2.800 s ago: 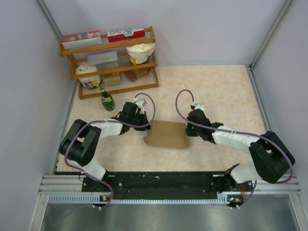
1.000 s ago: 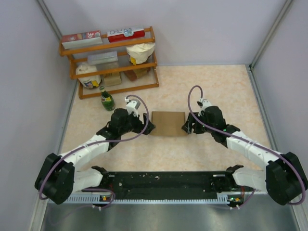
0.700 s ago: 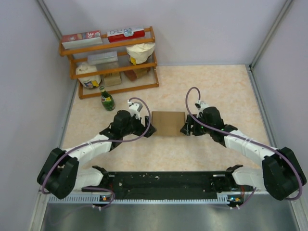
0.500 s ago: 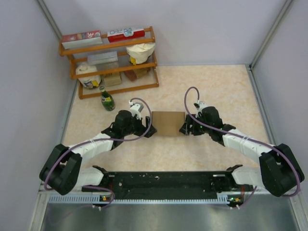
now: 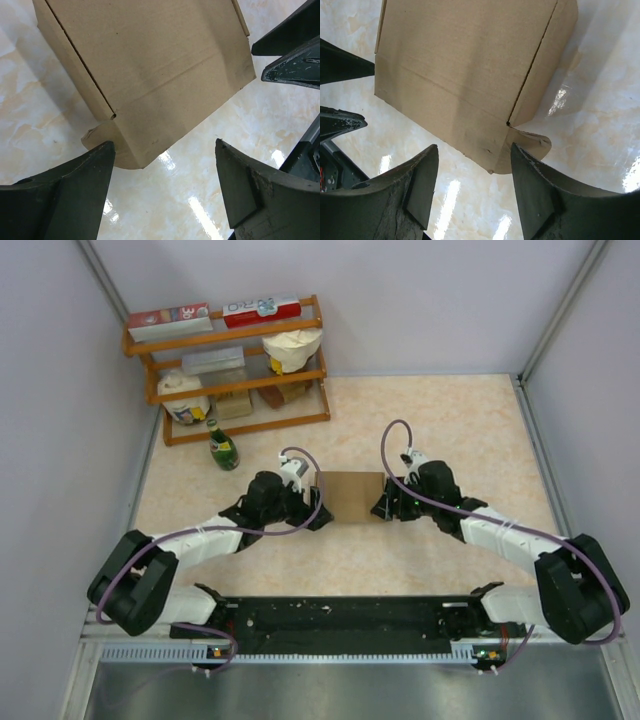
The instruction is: Fold the paper box
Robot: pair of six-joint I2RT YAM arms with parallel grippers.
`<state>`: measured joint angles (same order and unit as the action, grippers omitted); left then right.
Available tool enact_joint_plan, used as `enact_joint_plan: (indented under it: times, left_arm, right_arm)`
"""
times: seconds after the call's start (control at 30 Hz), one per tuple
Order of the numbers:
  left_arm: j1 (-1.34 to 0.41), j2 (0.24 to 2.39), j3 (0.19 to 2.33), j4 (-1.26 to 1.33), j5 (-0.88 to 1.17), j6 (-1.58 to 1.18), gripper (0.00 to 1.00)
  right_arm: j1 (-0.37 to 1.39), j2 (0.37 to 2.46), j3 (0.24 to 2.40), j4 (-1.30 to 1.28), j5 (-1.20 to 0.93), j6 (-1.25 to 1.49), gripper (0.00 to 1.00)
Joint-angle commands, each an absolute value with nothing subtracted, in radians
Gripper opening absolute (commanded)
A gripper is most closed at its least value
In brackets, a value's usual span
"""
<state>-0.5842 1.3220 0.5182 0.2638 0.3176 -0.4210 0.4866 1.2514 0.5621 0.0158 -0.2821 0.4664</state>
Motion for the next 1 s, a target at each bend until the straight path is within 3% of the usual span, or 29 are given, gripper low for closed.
enact_joint_plan:
  times: [0.0,0.77,0.97]
  left_arm:
    - [-0.592,1.328,0.545,0.324,0.330,-0.434,0.84]
    - [-0.612,1.378,0.557,0.367,0.362,-0.466,0.80]
    - [-0.614,1.350,0.560,0.325,0.322,-0.440,0.80]
  right_arm:
    - [0.488,1.275,0.557,0.081,-0.334,0.479,0.58]
    - [0.489,1.304,0.552,0.103,-0.367,0.494,0.55]
    - [0.488,1.289,0.561,0.066,-0.325,0.457,0.58]
